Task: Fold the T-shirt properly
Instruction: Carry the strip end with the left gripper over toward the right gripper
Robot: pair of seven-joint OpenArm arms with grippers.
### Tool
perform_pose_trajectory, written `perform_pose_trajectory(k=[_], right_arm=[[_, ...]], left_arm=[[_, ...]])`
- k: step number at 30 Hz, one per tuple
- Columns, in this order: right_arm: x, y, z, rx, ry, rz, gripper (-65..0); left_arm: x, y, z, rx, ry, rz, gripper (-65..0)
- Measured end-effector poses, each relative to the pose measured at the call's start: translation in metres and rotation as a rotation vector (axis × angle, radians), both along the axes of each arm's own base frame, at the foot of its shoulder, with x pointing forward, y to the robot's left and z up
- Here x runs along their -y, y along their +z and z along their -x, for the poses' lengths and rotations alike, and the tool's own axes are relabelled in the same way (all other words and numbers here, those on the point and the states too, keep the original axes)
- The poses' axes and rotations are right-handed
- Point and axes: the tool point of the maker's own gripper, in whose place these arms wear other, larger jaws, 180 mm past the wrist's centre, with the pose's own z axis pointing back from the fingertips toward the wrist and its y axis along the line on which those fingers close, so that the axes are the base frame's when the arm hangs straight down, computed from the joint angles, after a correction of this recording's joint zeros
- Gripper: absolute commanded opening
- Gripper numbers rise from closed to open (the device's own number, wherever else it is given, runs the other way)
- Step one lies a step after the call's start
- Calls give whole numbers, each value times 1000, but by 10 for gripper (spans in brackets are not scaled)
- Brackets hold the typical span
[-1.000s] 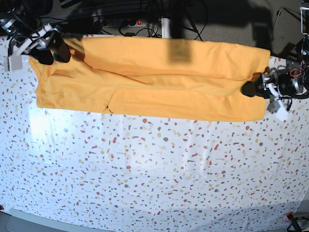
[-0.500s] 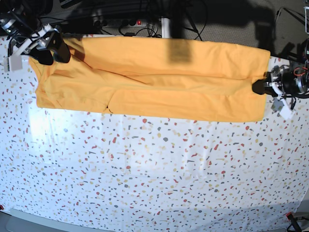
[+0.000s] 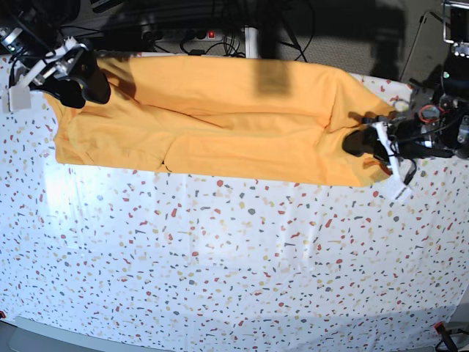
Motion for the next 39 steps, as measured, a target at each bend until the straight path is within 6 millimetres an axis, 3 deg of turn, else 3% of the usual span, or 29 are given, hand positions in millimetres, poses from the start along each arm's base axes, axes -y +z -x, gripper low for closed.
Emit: perform_pose_trajectory(k=[9,17,22,26,33,39], right_arm=[[-7,11,-1,30,25,29,-284],[-22,27,-4,85,76,-28,-284],[-41,56,-13,195,146,-26,-284],[-43,63,-20,237,139,-43,-284],[-48,73,-26,287,151,-71,-284],[-49,73,-25,282,157,-74,-284]], left_arm=[[53,21,7,119,5,63,-650],[89,16,4,122,57,108,-650],[104,16,1,127,78,119,-650],[124,15,3,127,68,124,-650],[179,17,14,173,-7,108,-650],[194,13,16,200,5,63,-650]])
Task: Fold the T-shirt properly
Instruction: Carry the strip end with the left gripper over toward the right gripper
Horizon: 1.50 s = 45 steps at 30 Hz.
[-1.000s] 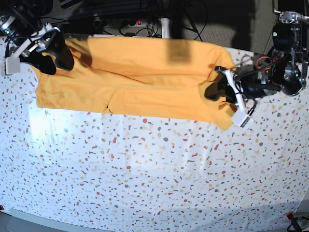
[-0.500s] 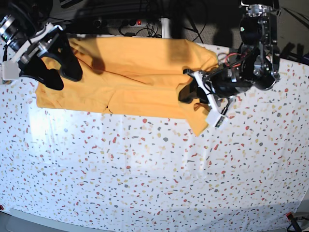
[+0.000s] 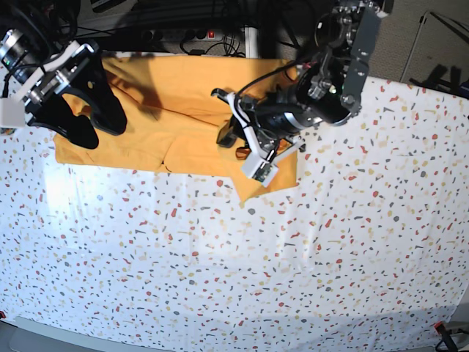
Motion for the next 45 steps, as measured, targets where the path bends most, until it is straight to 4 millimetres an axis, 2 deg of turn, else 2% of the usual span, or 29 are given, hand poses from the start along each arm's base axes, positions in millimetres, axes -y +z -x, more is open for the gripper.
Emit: perform_pose_trajectory(k=[5,17,18,20,21,26,30,38,42,45], right_arm=[[0,0,0,0,0,0,-284],[0,0,0,0,1,-1,-284],[0,0,0,0,1,-1,-284],[0,0,0,0,1,-1,-284],[0,0,0,0,1,-1,-284],[0,0,0,0,1,-1,-284],[0,0,0,-2,0,2,-284],[0,-1,0,-5,1,4,-284],[0,-2,1,-8,2,5,-284],[0,-2,0,-8,1,5,-284]], left_arm=[[17,2,10,20,-52,4,-650],[17,5,6,31,-24,13,-650],[19,6,7,21,-27,33,-596],[26,13,11,-4,-37,95,-439],[30,16,12,-14,-40,125,-394],[57,43,16,-31,-59,266,-379],[66,49,14,6,-91,244,-379],[35,29,-19,163,-48,-64,-379],[-9,15,-49,271,19,-390,-379],[-28,15,-61,279,61,-450,-380]])
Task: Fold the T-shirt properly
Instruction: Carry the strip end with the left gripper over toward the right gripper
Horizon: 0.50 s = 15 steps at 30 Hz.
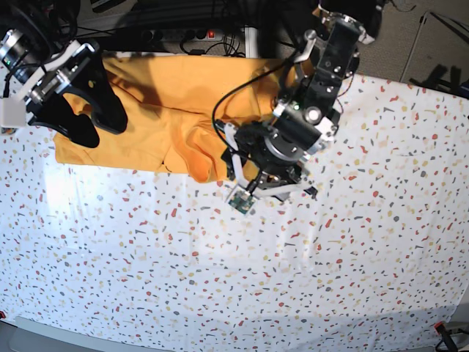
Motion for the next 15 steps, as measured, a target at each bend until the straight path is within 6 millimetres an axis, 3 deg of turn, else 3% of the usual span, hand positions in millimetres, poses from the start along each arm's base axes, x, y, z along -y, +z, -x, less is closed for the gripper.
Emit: perform_pose_trajectory(k=[5,8,12,15], right_arm=[[0,-1,0,-5,2,2,-284],[0,-1,0,-6,2,3,-284],[0,-1,1,-6,2,3,-284],[0,-1,1,-6,2,3,-284]], left_arm=[[-35,-20,4,-17,37,-125,-380],[-54,-38,16,-94,81,-182,-380],[-28,-59,56,-247,24,-42,-380],[-4,-52,80,-300,-36,68,-380]])
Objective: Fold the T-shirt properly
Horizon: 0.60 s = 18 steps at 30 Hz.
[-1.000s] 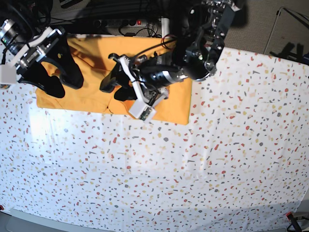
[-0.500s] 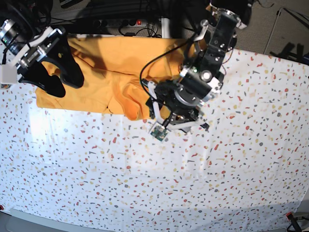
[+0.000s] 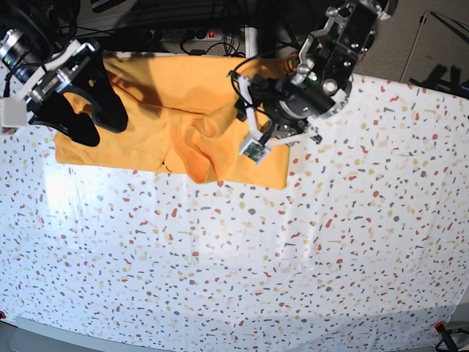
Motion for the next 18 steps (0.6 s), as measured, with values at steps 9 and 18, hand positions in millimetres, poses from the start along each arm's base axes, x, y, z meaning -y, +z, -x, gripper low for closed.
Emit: perform_pose_trajectory(k=[9,18], right_arm=[[0,1,-1,6,0,1,-284],[24,-9,-14,-3,-120,115,-284]], left_arm=[[51,83,13,190,-88,214,-380],[33,67,-23,422,-43,15,-380]])
